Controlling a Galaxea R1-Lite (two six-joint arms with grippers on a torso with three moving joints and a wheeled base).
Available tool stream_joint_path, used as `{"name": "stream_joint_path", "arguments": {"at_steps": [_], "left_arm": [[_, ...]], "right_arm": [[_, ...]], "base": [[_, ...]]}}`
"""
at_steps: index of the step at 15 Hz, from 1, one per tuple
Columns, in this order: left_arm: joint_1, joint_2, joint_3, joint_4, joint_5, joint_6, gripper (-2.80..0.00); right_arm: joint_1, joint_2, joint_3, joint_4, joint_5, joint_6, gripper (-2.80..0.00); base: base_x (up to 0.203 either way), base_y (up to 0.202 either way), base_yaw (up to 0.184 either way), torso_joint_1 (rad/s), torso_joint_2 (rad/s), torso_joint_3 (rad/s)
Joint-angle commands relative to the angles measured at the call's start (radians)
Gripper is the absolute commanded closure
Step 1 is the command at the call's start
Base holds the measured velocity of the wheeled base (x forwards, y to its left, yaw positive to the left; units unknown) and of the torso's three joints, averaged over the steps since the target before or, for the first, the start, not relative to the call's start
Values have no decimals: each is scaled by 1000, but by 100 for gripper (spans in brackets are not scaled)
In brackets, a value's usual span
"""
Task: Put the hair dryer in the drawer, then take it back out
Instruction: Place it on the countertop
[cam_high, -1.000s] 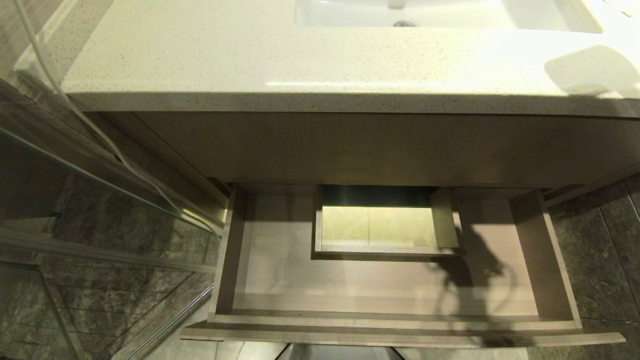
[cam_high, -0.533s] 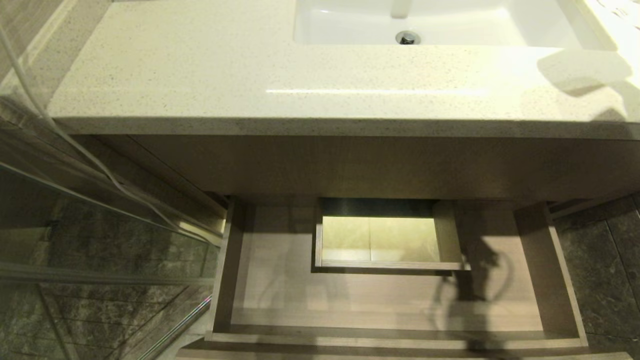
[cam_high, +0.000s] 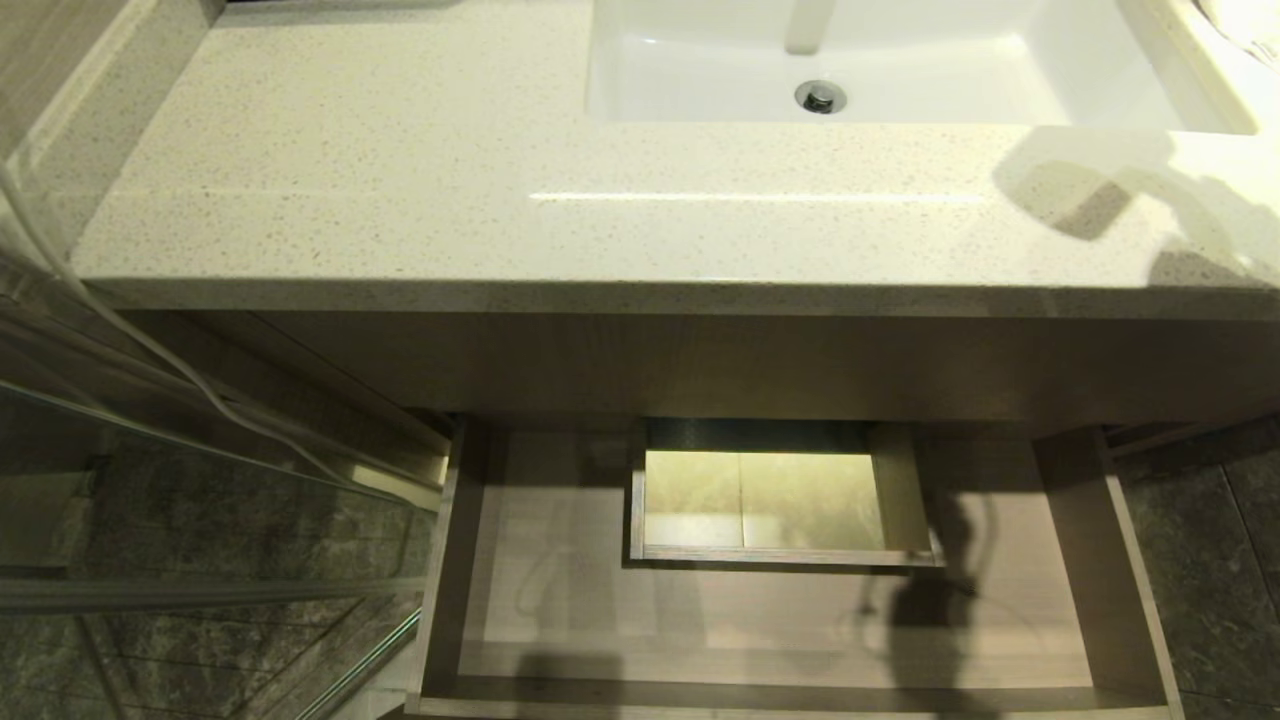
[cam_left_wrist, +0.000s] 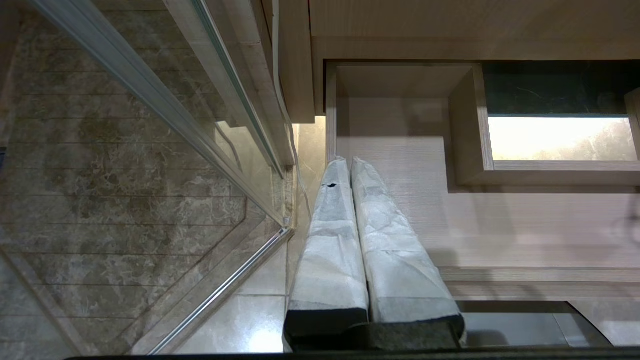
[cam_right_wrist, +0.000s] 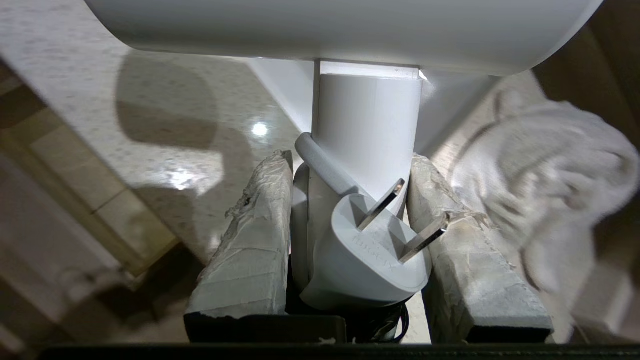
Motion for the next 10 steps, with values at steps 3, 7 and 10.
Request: {"name": "stream_joint_path", "arguments": {"at_steps": [3,7,10], "left_arm": [[0,0,0,0,0,-1,0],[0,0,0,0,0,-1,0],[0,0,2,0,0,-1,0]], "right_arm": [[56,44,-2,289,174,-186,0],[128,113,-13,319,183,-209,0],[216,168,-13,252,184,-206,0]], "base": [[0,0,0,0,0,0],[0,0,0,0,0,0],[0,0,0,0,0,0]]}}
